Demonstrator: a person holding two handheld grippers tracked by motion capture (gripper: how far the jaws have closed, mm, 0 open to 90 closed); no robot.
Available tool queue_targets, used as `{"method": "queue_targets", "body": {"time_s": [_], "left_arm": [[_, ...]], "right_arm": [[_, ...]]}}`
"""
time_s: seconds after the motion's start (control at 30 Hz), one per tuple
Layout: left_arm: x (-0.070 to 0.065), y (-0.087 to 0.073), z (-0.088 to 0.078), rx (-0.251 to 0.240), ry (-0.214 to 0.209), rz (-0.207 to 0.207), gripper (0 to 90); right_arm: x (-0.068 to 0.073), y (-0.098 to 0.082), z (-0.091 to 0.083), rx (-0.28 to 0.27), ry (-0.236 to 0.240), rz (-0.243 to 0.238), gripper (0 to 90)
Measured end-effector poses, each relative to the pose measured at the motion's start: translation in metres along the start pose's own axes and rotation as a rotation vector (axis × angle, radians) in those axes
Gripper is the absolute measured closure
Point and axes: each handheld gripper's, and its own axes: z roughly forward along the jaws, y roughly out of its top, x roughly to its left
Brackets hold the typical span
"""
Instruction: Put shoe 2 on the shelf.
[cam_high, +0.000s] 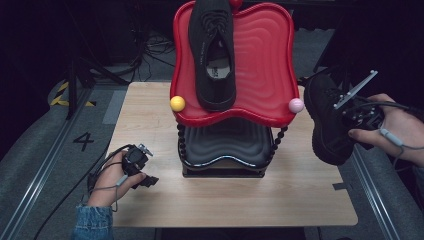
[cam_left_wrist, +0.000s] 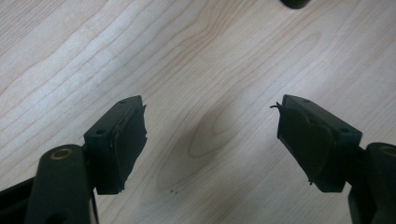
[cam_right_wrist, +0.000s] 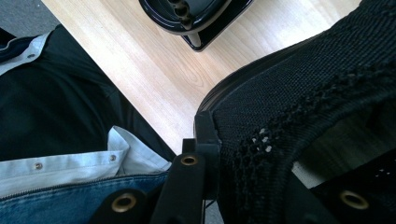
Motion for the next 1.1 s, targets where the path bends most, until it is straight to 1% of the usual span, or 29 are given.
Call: {"method": "queue_targets", "body": {"time_s": [0.07, 0.1, 0.13, 0.17, 0.27, 0.3, 0.33, 0.4, 0.43, 0.5, 0.53, 0.6, 0.67, 0.7, 0.73, 0.77, 0.8, 0.87, 0.93, 1.0, 1.03, 1.07, 1.1], "left_arm": [[0.001, 0.000, -0.001, -0.005, 0.011, -0.001, 24.4], [0.001, 0.000, -0.001, -0.006, 0.000, -0.004, 24.4], [0.002, 0.001, -0.002, -0.011, 0.008, 0.005, 24.4], [0.002, 0.001, -0.002, -0.013, -0.001, -0.001, 24.4], [0.002, 0.000, -0.002, -0.012, -0.003, 0.004, 24.4], [0.002, 0.000, -0.003, -0.012, 0.003, 0.007, 24.4], [0.002, 0.000, -0.003, -0.014, -0.005, 0.006, 24.4], [0.003, 0.000, -0.004, -0.018, -0.007, 0.004, 24.4], [0.003, 0.000, -0.004, -0.018, -0.006, -0.002, 24.4], [0.004, -0.001, -0.004, -0.023, -0.003, 0.001, 24.4], [0.004, -0.001, -0.004, -0.023, -0.003, 0.001, 24.4], [0.005, -0.001, -0.004, -0.016, -0.005, -0.007, 24.4], [0.007, -0.002, -0.004, -0.014, 0.006, 0.002, 24.4], [0.006, -0.002, -0.004, -0.010, -0.006, -0.010, 24.4], [0.006, -0.002, -0.004, -0.010, -0.006, -0.010, 24.4], [0.006, -0.002, -0.004, -0.015, -0.010, -0.001, 24.4], [0.006, -0.002, -0.005, -0.017, -0.012, -0.005, 24.4], [0.007, -0.001, -0.005, -0.021, -0.005, 0.004, 24.4], [0.007, 0.000, -0.006, -0.022, -0.009, -0.005, 24.4], [0.008, 0.000, -0.007, -0.023, -0.001, -0.004, 24.4], [0.007, 0.001, -0.006, -0.019, -0.009, -0.002, 24.4], [0.007, 0.001, -0.006, -0.019, -0.009, -0.002, 24.4], [0.006, 0.002, -0.004, -0.017, -0.020, -0.002, 24.4]], "right_arm": [[0.004, 0.002, -0.008, 0.000, -0.012, -0.008, 87.7], [0.006, 0.003, -0.012, -0.004, -0.019, -0.012, 87.7], [0.008, 0.003, -0.016, -0.004, -0.020, -0.016, 87.8], [0.010, 0.004, -0.020, -0.005, -0.020, -0.017, 87.9], [0.014, 0.005, -0.034, -0.027, -0.023, -0.020, 88.0], [0.015, 0.005, -0.039, -0.032, -0.029, -0.021, 88.0], [0.017, 0.006, -0.043, -0.038, -0.038, -0.019, 88.0], [0.019, 0.007, -0.051, -0.045, -0.057, -0.019, 88.0], [0.020, 0.008, -0.054, -0.051, -0.062, -0.019, 88.0], [0.023, 0.010, -0.063, -0.058, -0.070, -0.017, 88.0], [0.023, 0.010, -0.063, -0.058, -0.070, -0.017, 88.0], [0.026, 0.013, -0.070, -0.068, -0.079, -0.019, 88.0], [0.028, 0.016, -0.076, -0.070, -0.080, -0.019, 88.0], [0.030, 0.019, -0.080, -0.069, -0.086, -0.021, 88.0], [0.030, 0.019, -0.080, -0.069, -0.086, -0.021, 88.0], [0.033, 0.023, -0.084, -0.071, -0.093, -0.025, 88.0], [0.034, 0.025, -0.086, -0.072, -0.095, -0.029, 88.0], [0.038, 0.029, -0.090, -0.079, -0.099, -0.035, 88.0], [0.041, 0.032, -0.093, -0.085, -0.104, -0.040, 88.0], [0.044, 0.034, -0.096, -0.086, -0.101, -0.043, 88.0], [0.049, 0.038, -0.100, -0.084, -0.114, -0.046, 88.0], [0.049, 0.038, -0.100, -0.084, -0.114, -0.046, 88.0], [0.052, 0.041, -0.103, -0.079, -0.115, -0.048, 88.0]]}}
